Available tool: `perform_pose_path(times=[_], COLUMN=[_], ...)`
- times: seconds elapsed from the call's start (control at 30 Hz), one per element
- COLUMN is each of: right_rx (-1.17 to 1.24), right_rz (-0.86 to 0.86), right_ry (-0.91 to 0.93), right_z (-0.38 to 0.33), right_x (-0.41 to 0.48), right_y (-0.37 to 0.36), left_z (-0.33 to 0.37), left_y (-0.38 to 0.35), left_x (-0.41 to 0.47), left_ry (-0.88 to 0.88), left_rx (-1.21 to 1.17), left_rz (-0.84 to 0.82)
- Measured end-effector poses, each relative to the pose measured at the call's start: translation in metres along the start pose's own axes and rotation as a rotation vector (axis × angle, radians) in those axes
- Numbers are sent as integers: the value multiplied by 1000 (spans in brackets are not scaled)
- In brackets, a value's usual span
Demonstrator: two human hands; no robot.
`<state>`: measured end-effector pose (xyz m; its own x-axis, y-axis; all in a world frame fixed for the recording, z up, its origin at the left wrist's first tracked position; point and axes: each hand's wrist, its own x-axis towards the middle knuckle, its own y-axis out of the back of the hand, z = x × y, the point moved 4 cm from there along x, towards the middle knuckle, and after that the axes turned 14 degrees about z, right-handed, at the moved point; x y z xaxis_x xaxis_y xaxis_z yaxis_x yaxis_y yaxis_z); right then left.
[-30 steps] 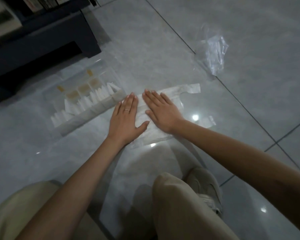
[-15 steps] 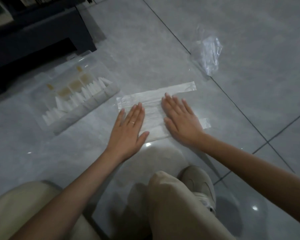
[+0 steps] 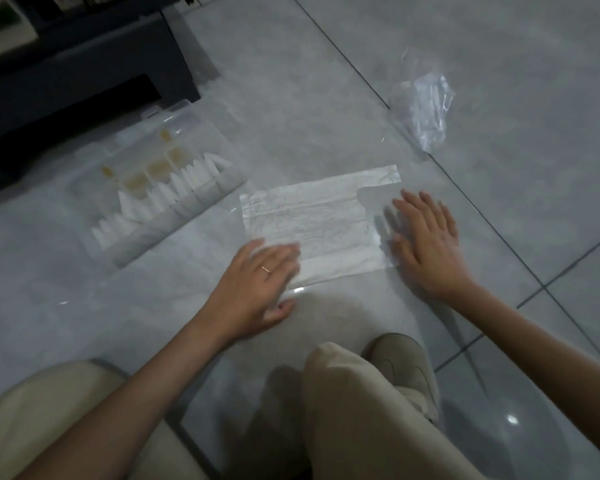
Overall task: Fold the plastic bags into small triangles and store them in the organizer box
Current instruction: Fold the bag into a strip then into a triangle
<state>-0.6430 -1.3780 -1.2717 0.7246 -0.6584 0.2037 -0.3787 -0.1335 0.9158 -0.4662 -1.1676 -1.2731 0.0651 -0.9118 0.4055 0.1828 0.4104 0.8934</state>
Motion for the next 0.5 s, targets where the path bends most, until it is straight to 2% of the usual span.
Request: perform_pose_path(times=[0.07,0.17,0.33,0.4,0.5], right_rx=[95,196,278,219,43], right_rz=[16,-29,-141,-166,-132], right_ry=[73,185,260,298,345], right_z=[-20,-46,-76,-80,-78], right_x=[0,-2,-18,-24,-27], right_y=[0,-7,-20,-25,-30], left_z=[12,12,9,8,4], left_y=[4,-1,-9,-6,1], left_x=[5,6,4,5,10], left_ry=[-83,-29,20,99,331], left_rx=[-51,-39,15,-18,-220], left_rz=[51,82,58,10,-43])
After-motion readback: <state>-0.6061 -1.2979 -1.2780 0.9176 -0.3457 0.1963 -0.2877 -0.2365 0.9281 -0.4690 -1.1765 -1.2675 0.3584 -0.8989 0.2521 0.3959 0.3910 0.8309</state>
